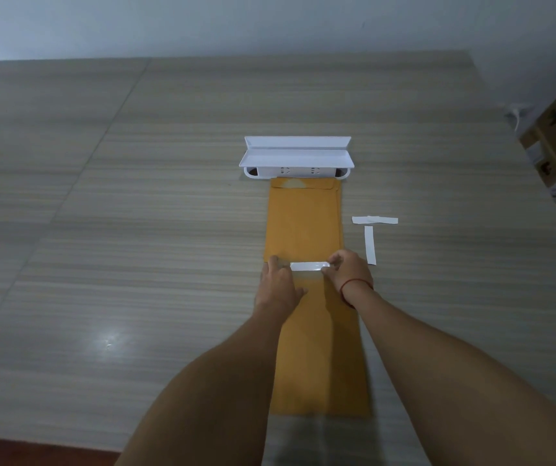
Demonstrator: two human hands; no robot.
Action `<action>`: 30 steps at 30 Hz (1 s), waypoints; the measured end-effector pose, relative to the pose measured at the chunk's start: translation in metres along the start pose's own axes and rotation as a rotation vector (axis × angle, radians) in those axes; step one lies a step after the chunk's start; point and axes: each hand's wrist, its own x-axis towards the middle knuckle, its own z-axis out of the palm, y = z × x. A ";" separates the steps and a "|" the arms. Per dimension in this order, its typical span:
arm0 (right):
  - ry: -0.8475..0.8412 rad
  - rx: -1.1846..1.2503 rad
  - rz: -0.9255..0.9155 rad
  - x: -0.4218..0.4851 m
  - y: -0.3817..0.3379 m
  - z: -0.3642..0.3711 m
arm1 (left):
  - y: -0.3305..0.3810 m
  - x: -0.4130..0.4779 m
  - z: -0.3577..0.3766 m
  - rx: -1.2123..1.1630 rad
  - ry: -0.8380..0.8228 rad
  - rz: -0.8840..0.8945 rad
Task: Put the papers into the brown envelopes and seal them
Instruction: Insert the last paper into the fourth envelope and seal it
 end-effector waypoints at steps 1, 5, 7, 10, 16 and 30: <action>0.012 -0.007 0.008 -0.001 -0.001 0.001 | 0.000 0.000 0.000 0.000 0.002 -0.003; 0.033 -0.011 0.039 0.000 -0.004 0.002 | 0.000 0.001 0.001 0.004 0.001 -0.009; 0.019 -0.004 0.046 0.001 -0.004 0.002 | 0.001 0.002 0.000 0.008 -0.005 -0.015; 0.001 0.007 0.048 0.001 -0.005 0.001 | 0.002 0.004 0.000 0.012 -0.009 -0.028; -0.116 -0.007 -0.124 -0.013 0.006 -0.011 | 0.001 0.001 0.000 0.025 -0.012 -0.020; 0.346 0.527 0.471 -0.004 0.038 -0.053 | 0.008 0.001 -0.001 0.064 -0.033 -0.033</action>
